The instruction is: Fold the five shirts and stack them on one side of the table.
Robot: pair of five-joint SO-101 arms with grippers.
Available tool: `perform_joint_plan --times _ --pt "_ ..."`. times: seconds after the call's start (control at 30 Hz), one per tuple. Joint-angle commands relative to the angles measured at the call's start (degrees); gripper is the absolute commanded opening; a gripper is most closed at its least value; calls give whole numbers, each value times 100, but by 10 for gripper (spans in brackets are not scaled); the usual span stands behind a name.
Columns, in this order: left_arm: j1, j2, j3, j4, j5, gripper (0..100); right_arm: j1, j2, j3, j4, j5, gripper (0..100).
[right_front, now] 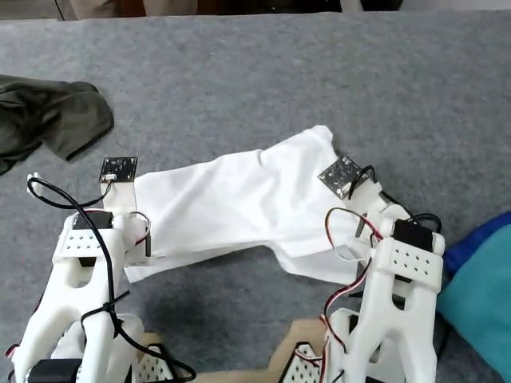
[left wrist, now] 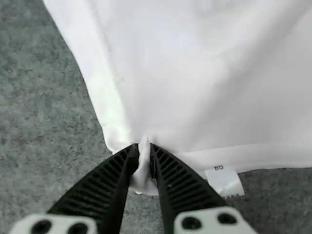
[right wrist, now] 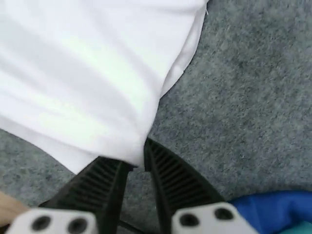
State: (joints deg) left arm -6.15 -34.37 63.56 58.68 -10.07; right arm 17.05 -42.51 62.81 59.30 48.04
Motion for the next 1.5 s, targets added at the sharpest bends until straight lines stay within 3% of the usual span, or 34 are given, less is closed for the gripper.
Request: perform_joint_plan --times 0.0,0.17,0.37,0.53,0.67,0.73,0.87,1.13,1.47 --pt "-18 -127 -35 220 -18 147 75 -180 -22 -26 229 173" --pt "-18 -127 -53 545 -18 244 101 -189 -48 -26 290 247" --pt "-70 -127 -325 905 -35 243 110 -189 -462 229 105 246" --pt "-501 -136 -1442 1257 -35 243 84 -154 -1719 844 -185 240" --pt "-1055 -75 -2655 1187 97 216 -154 -57 -2642 1081 -466 76" --pt "-1073 -40 -2963 826 316 150 -365 215 -3046 1090 -642 2" --pt "-756 321 -2857 -229 756 14 -936 1349 -3969 1002 -1002 30" --pt "-396 1851 -2637 -1459 1169 19 -1903 4356 -6044 70 -2532 6" --pt "-404 3556 -3613 -1486 1574 19 -1991 6668 -7204 -492 -2646 6"
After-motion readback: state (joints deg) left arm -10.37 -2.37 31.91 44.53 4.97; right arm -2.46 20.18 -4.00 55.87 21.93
